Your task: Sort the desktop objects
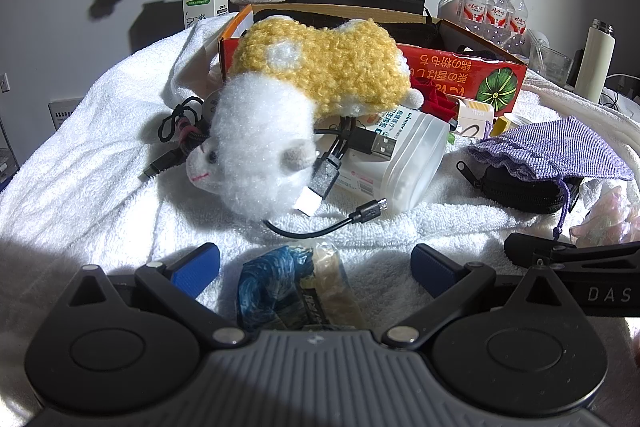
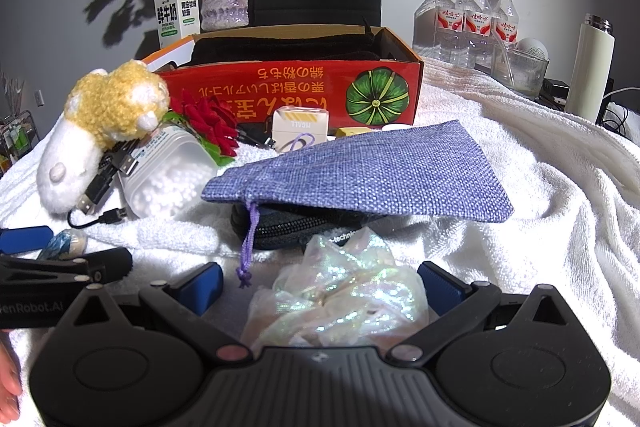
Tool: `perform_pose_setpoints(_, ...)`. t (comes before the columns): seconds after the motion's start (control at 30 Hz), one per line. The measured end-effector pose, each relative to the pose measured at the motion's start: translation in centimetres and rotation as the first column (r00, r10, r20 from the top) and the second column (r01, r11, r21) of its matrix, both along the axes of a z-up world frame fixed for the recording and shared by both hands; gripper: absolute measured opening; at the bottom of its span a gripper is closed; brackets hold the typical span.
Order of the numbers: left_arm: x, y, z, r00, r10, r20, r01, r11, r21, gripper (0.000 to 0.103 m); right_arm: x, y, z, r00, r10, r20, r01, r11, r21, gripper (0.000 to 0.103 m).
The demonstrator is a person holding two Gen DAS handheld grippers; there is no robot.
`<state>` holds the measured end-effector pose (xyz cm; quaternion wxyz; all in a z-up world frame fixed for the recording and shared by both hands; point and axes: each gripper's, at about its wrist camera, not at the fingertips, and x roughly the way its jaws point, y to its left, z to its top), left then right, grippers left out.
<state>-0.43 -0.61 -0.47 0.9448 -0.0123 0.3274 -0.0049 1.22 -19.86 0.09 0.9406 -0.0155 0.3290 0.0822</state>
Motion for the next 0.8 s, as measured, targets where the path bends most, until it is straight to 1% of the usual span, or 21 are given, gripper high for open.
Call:
perform_pose_setpoints(0.6, -0.02, -0.01, -0.02, 1.000, 0.001, 0.000, -0.001, 1.000, 0.001, 0.103, -0.01, 0.03, -0.01, 1.000, 0.000, 0.000, 0.000, 1.000, -0.001, 0.103)
perform_pose_setpoints(0.8, 0.02, -0.09, -0.04, 1.000, 0.008, 0.001, -0.008, 1.000, 0.014, 0.103, -0.13, 0.22, 0.00, 1.000, -0.001, 0.000, 0.001, 1.000, 0.000, 0.103)
